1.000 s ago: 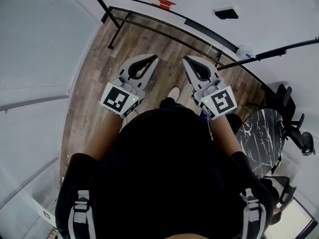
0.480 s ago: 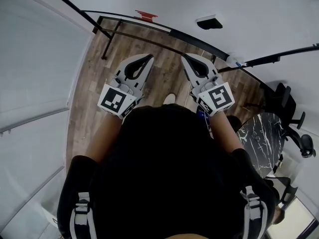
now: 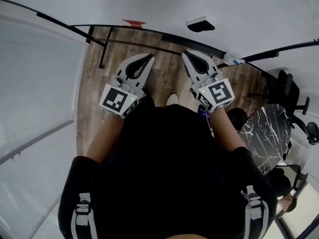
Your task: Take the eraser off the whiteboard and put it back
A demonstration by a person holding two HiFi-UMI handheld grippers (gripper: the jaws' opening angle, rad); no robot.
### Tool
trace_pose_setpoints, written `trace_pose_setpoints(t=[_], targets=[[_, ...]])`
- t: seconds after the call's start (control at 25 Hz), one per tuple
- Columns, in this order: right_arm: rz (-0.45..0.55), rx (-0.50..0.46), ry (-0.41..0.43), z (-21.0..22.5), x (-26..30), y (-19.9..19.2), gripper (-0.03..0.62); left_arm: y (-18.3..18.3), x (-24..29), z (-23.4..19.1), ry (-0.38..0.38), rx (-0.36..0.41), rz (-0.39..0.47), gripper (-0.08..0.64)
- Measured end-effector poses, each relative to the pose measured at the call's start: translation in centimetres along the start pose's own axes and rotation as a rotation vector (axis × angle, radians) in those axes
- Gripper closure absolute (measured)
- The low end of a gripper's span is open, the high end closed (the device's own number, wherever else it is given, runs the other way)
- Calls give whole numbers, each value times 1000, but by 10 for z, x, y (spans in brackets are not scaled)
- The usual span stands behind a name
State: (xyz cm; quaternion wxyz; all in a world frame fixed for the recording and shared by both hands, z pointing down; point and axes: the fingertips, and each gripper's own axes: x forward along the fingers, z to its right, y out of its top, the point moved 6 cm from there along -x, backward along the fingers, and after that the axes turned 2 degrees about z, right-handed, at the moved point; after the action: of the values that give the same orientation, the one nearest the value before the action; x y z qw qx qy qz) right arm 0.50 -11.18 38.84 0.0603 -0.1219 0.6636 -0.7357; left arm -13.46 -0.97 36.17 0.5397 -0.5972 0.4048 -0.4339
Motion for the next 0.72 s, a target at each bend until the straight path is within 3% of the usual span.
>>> trace_pose_setpoints(t=[0.4, 0.72], targets=[[-2, 88, -223, 24, 36, -2, 594, -1, 55, -51, -263, 12, -18, 556], [-25, 118, -384, 35, 47, -14, 592, -7, 85, -84, -389, 10, -35, 557]])
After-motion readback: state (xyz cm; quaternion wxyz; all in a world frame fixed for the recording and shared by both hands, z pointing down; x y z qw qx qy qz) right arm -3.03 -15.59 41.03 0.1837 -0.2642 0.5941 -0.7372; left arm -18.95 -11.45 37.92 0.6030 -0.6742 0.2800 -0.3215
